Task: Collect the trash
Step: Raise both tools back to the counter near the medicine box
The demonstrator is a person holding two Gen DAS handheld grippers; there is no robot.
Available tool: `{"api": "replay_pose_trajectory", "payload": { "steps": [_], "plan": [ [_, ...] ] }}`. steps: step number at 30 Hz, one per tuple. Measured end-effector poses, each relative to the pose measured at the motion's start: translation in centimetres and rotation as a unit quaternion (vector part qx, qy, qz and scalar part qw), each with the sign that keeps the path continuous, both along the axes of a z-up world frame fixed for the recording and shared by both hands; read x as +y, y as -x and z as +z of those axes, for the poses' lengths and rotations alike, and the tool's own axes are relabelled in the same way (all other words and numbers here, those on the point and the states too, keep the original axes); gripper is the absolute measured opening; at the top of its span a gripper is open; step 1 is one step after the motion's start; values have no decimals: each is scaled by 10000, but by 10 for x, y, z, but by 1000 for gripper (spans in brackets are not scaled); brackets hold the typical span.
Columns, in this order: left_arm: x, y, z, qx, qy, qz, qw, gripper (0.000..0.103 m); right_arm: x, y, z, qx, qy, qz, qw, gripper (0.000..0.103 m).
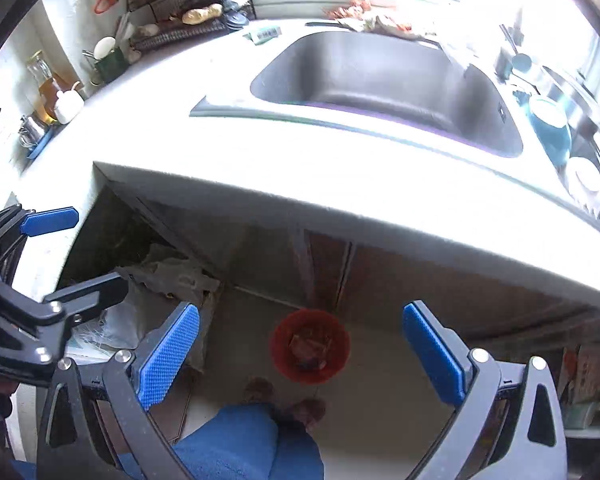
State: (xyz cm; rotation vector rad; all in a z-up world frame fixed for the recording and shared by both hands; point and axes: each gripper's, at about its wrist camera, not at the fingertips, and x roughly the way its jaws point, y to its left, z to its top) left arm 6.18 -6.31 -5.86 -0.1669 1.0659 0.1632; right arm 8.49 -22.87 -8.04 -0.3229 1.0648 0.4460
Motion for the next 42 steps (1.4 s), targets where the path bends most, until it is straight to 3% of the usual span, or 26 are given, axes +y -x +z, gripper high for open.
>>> {"api": "replay_pose_trajectory", "payload": {
  "steps": [6,14,23,33,42],
  "plan": [
    [13,-3,24,-202,-281,178,9992,103,13,-7,21,-216,-97,203,9995,102],
    [57,-28,45,-305,-338,408,9981,103,41,-38,56,-326,-37,473,9983,102],
    [140,-107,55,-361,-334,246,9985,103,89,-109,71,-444,-43,463,9979,102],
    [226,-194,65,-383,-304,18,9988,103,150,-199,73,-526,69,292,9982,102],
    [286,-238,44,-107,-185,176,9996,103,205,-261,56,-364,273,425,9981,102]
  ]
}}
